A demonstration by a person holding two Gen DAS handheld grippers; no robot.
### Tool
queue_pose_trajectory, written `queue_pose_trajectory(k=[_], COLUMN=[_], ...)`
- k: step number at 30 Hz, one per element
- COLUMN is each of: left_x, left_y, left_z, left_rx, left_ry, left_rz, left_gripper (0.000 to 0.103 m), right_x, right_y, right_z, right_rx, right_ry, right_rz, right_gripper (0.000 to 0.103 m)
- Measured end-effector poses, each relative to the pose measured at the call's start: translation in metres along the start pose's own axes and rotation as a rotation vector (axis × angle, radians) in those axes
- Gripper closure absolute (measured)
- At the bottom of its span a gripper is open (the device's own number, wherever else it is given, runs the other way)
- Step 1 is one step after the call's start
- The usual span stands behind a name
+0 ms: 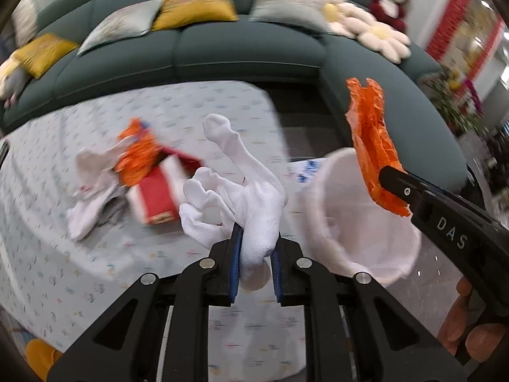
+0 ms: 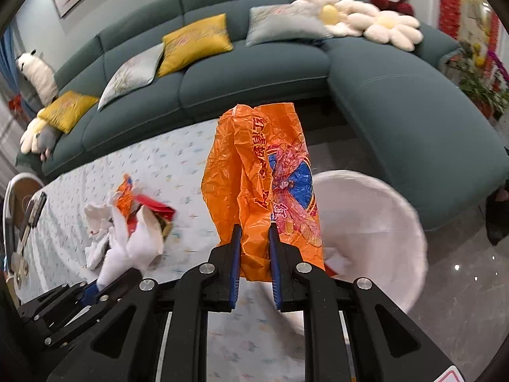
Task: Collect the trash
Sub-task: 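Carry the tissue and orange bag over the bin with both tools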
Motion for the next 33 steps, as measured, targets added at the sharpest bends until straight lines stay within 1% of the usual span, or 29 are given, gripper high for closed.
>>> queue_pose_trajectory(k=[3, 5, 11, 13, 19, 23, 26, 30, 33], left_x=[0.004, 0.008, 0.019, 0.023, 0.032, 0.036, 0.037, 0.036, 0.032], left_y=[-0.035, -0.058, -0.112, -0.127, -0.158, -0.170, -0.176, -0.178, -0.175], left_z=[-0.002, -0.002, 0.005, 0.010, 0.023, 0.030, 0.035, 0.039, 0.039], left_rx=[0.036, 0.056, 0.091, 0.101, 0.119, 0.119, 0.114, 0.108, 0.108], left_ry=[0.002, 0.006, 0.026, 0.033, 0.066, 0.077, 0.076, 0.063, 0.054], left_rz=[0.052, 0.086, 0.177, 0.199, 0.230, 0.252, 0.263, 0.249, 0.235], left_gripper=[0.087, 0.087, 0.087, 0.087, 0.085, 0.083, 0.076, 0.054, 0.049], right_x=[0.010, 0.015, 0.036, 0.040, 0.055, 0.062, 0.066, 0.068, 0.068], right_y=[-0.033, -0.047, -0.099, -0.110, -0.132, -0.143, -0.149, -0.153, -0.154], right_z=[-0.019, -0.025, -0.041, -0.042, -0.041, -0.038, -0.036, -0.030, -0.028], right_rx=[0.036, 0.053, 0.101, 0.108, 0.114, 0.114, 0.111, 0.109, 0.107], right_ry=[-0.017, -0.022, -0.027, -0.025, -0.024, -0.019, -0.016, -0.008, -0.006], right_rz=[0.033, 0.049, 0.104, 0.118, 0.162, 0.185, 0.197, 0.205, 0.207], right_gripper=[0.088, 0.088, 0.088, 0.088, 0.088, 0.088, 0.088, 0.088, 0.087])
Point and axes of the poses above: each gripper's, at about its wrist camera, not at the fingertips, and z roughly the way its jaws point, y to its left, x to its underside, the point moved 7 cm from there along z, roughly the way its jaws point, and after that the axes turned 10 degrees about -z, right-handed, at the moved point
